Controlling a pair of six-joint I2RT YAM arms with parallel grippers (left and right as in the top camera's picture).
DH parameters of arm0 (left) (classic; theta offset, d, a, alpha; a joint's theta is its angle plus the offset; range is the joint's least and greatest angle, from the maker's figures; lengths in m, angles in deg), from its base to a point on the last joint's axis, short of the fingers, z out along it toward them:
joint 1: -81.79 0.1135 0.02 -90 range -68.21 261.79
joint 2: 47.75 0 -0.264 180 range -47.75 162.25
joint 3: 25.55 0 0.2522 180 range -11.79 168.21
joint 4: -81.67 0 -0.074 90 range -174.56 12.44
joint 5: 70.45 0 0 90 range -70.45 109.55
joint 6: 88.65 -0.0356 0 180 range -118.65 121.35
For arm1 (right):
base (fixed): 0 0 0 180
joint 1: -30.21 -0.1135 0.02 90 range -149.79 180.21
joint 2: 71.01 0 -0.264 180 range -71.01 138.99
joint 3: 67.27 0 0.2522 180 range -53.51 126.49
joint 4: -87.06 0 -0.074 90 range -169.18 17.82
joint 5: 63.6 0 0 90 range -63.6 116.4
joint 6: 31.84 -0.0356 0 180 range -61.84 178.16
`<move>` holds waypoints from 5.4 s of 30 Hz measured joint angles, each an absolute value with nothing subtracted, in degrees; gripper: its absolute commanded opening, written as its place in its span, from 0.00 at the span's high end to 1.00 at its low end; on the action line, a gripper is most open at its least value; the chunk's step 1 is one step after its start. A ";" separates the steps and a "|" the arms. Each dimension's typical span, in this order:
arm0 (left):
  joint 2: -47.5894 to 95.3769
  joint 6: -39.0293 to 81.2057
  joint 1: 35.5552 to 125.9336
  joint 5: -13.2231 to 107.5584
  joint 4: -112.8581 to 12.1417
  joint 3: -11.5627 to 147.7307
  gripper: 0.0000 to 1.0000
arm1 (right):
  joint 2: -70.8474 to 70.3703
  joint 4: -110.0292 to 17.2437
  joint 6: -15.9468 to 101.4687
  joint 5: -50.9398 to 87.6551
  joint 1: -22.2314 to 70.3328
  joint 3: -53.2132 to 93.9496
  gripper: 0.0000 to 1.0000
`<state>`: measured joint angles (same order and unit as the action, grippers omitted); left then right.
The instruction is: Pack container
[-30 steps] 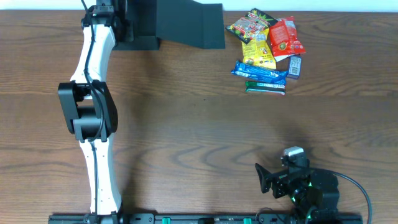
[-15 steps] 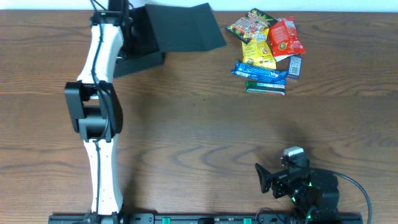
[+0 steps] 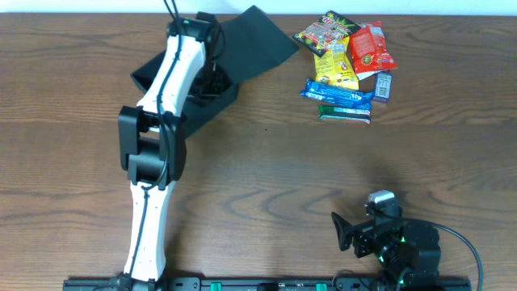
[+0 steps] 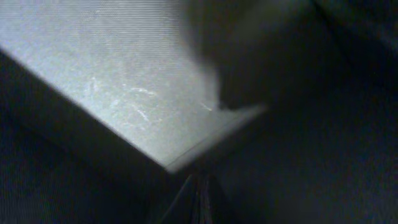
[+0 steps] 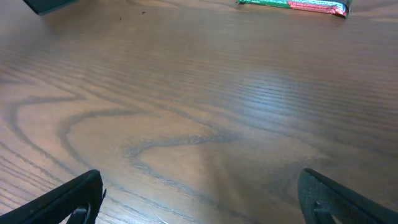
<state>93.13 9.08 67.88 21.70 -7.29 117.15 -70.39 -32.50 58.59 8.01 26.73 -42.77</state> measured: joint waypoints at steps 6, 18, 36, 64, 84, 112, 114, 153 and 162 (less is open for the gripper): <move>93.13 10.80 64.43 26.99 -5.78 117.15 0.94 | -70.39 -32.50 58.59 8.01 26.73 -42.77 0.01; 92.78 14.26 57.30 26.53 -8.53 117.13 0.94 | -70.39 -32.50 58.59 8.01 26.73 -42.77 0.01; 84.01 -15.93 54.57 24.76 -12.40 117.46 0.55 | -70.39 -32.50 58.59 8.01 26.73 -42.77 0.01; 85.89 -14.75 55.16 29.70 -12.69 109.04 0.85 | -70.39 -32.50 58.59 8.01 26.73 -42.77 0.01; 85.89 9.49 55.12 27.43 -12.60 109.04 0.94 | -70.39 -32.50 58.59 8.01 26.73 -42.77 0.01; 85.89 29.65 55.14 29.14 -21.58 109.04 0.94 | -70.39 -32.50 58.59 8.01 26.73 -42.77 0.01; 85.89 29.54 55.10 30.01 -21.93 109.04 0.94 | -70.39 -32.50 58.59 8.01 26.73 -42.77 0.01; 82.28 20.07 51.51 27.23 -16.27 116.74 0.05 | -70.39 -32.50 58.59 8.01 26.73 -42.77 0.01; 66.35 13.56 52.19 12.04 -10.00 119.25 0.04 | -70.39 -32.50 58.59 8.01 26.73 -42.77 0.01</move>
